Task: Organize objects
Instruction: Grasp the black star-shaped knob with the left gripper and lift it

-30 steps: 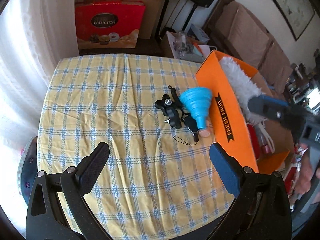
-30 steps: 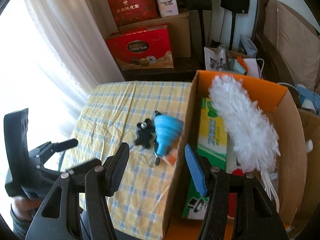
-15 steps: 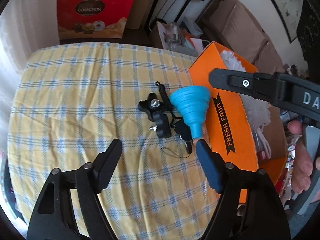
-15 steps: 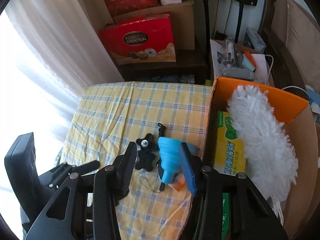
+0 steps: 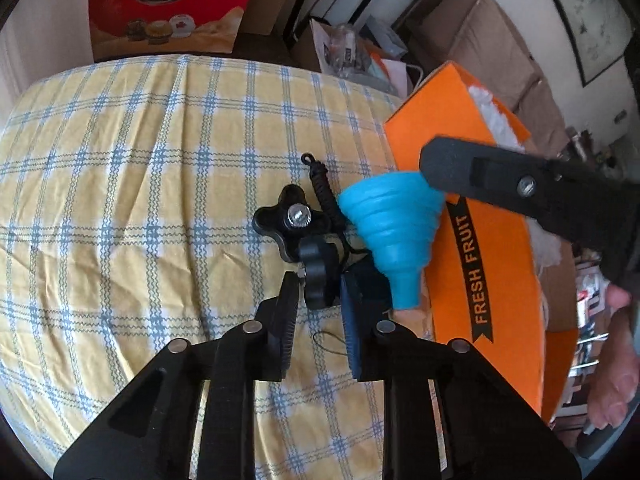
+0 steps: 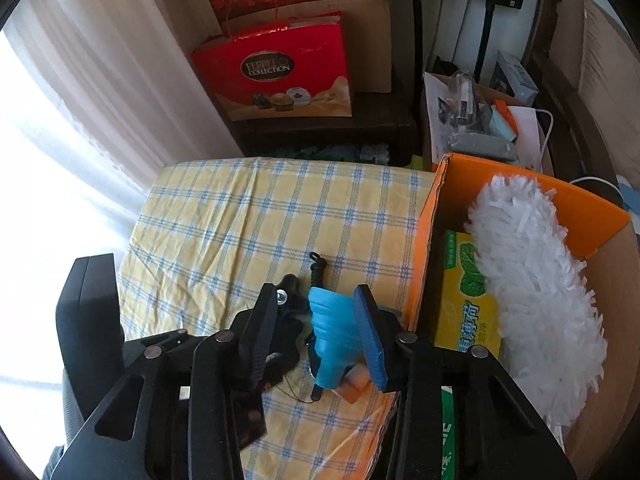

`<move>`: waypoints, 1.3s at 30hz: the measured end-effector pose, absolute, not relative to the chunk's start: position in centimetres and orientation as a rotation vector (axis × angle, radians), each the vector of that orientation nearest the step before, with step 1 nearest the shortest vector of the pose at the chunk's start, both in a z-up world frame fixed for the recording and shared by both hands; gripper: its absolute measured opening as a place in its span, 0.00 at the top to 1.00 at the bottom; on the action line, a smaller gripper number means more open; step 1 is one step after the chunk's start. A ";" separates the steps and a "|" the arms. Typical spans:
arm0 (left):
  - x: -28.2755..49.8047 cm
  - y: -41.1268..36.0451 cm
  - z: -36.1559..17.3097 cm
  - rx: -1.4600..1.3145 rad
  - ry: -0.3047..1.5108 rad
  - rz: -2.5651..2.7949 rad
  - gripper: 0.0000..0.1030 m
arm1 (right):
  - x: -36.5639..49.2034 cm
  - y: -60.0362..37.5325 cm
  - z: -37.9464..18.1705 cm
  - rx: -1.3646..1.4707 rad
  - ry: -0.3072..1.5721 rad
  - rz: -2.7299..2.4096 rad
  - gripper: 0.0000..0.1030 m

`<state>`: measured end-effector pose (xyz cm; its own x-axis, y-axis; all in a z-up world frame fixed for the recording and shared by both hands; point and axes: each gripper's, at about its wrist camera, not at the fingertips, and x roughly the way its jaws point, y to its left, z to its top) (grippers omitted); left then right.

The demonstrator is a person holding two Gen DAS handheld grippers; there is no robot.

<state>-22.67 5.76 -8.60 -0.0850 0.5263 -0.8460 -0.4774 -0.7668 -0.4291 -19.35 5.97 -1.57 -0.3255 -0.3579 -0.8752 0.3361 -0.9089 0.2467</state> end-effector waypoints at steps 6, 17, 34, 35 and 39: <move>-22.8 4.1 -7.9 -1.489 -0.061 1.938 0.88 | -19.5 5.4 -2.1 1.508 0.004 -2.242 0.62; -22.8 -1.9 -7.2 -1.482 -0.078 2.016 0.88 | -19.4 1.0 -4.3 1.541 0.137 -2.167 0.64; -23.2 -3.5 -7.0 -1.486 -0.091 2.040 0.88 | -20.4 -1.6 -8.6 1.648 0.250 -2.162 0.67; -23.2 -3.5 -6.9 -1.484 -0.088 2.043 0.88 | -20.4 -1.6 -8.6 1.643 0.253 -2.166 0.67; -23.3 -3.5 -6.6 -1.476 -0.078 2.062 0.88 | -20.0 -2.0 -8.7 1.623 0.291 -2.182 0.67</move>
